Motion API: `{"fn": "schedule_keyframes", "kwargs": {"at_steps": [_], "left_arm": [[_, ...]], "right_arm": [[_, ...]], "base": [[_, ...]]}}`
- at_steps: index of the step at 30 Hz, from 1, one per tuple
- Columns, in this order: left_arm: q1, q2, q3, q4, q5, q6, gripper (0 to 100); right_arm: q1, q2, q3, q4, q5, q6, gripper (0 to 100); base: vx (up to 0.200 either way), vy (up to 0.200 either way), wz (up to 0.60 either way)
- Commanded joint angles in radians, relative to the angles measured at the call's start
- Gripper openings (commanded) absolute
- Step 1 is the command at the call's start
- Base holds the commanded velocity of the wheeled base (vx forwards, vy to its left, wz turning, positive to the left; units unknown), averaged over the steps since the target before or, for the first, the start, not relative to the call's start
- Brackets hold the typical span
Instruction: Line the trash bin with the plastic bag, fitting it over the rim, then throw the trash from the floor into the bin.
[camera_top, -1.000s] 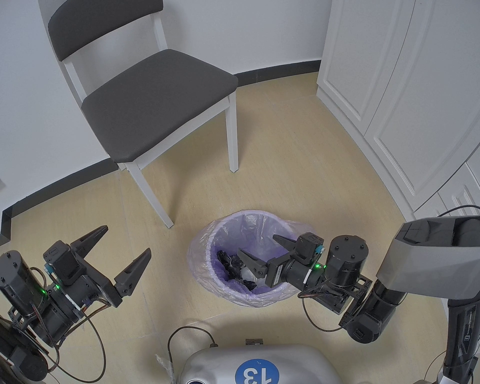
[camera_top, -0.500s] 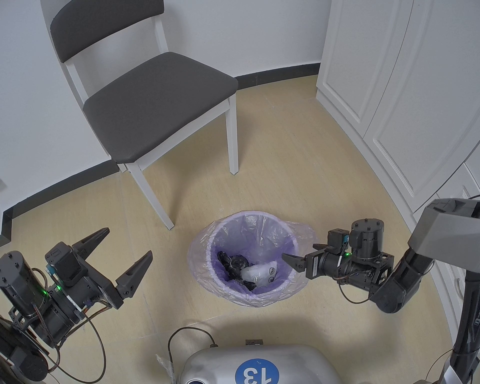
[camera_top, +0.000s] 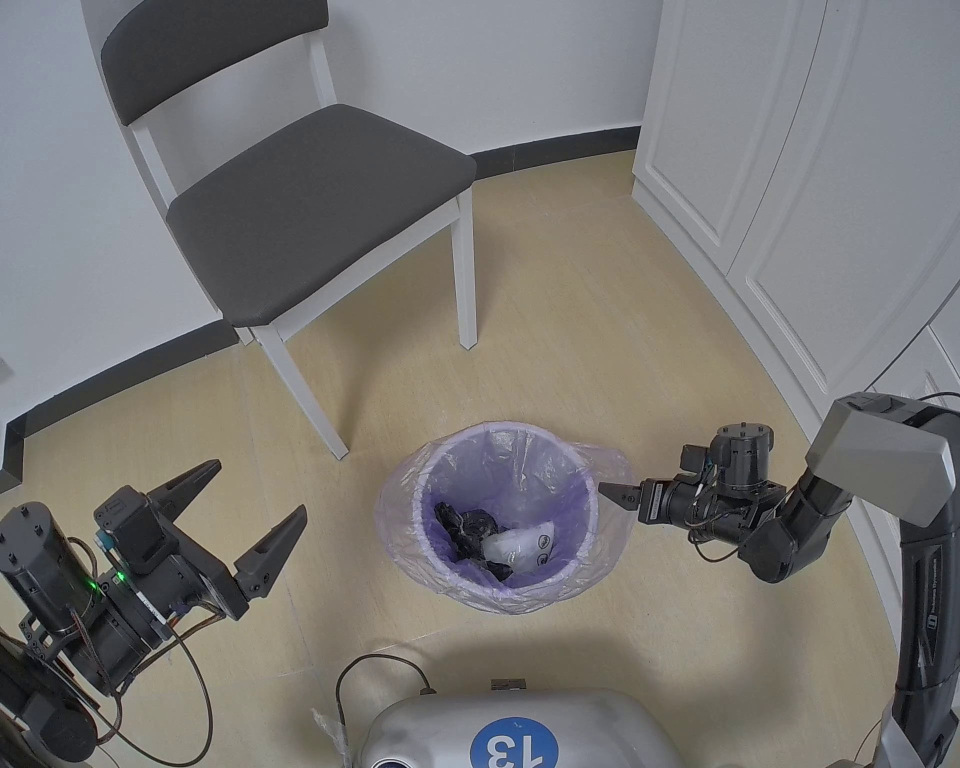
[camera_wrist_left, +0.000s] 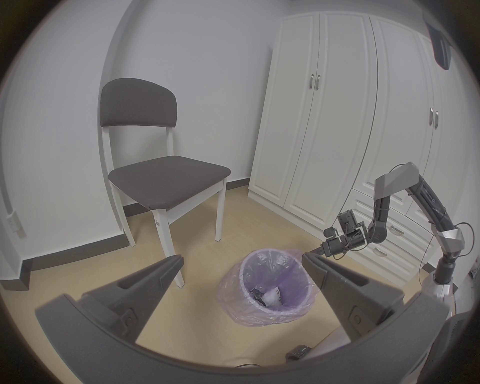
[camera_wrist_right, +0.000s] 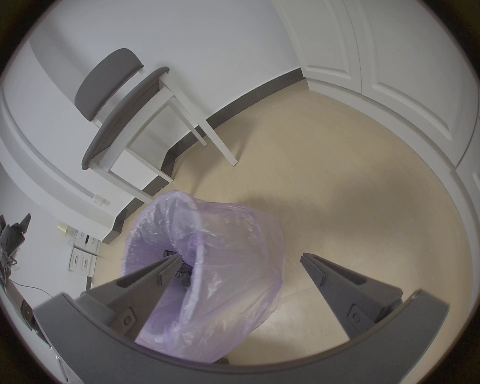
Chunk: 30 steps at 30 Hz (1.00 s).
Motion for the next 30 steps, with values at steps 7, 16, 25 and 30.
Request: {"fn": "schedule_keyframes", "kwargs": {"at_steps": [7,16,25,30], "left_arm": [[0.000,0.002,0.018,0.001,0.000,0.000,100],[0.000,0.002,0.018,0.002,0.000,0.000,100],[0.004,0.005,0.018,0.013,0.000,0.000,100],[0.006,0.010,0.018,0.015,0.000,0.000,100]], "right_arm": [[-0.013,0.128,-0.009,-0.173,0.039,0.096,0],[-0.049,0.152,-0.030,-0.172,0.054,0.096,0],[-0.022,0.223,-0.136,-0.144,0.054,0.082,0],[-0.024,0.229,-0.258,0.022,0.051,0.050,0]], "base": [[0.000,0.000,0.00],[0.000,0.000,0.00],[0.000,0.000,0.00],[0.000,0.000,0.00]]}}
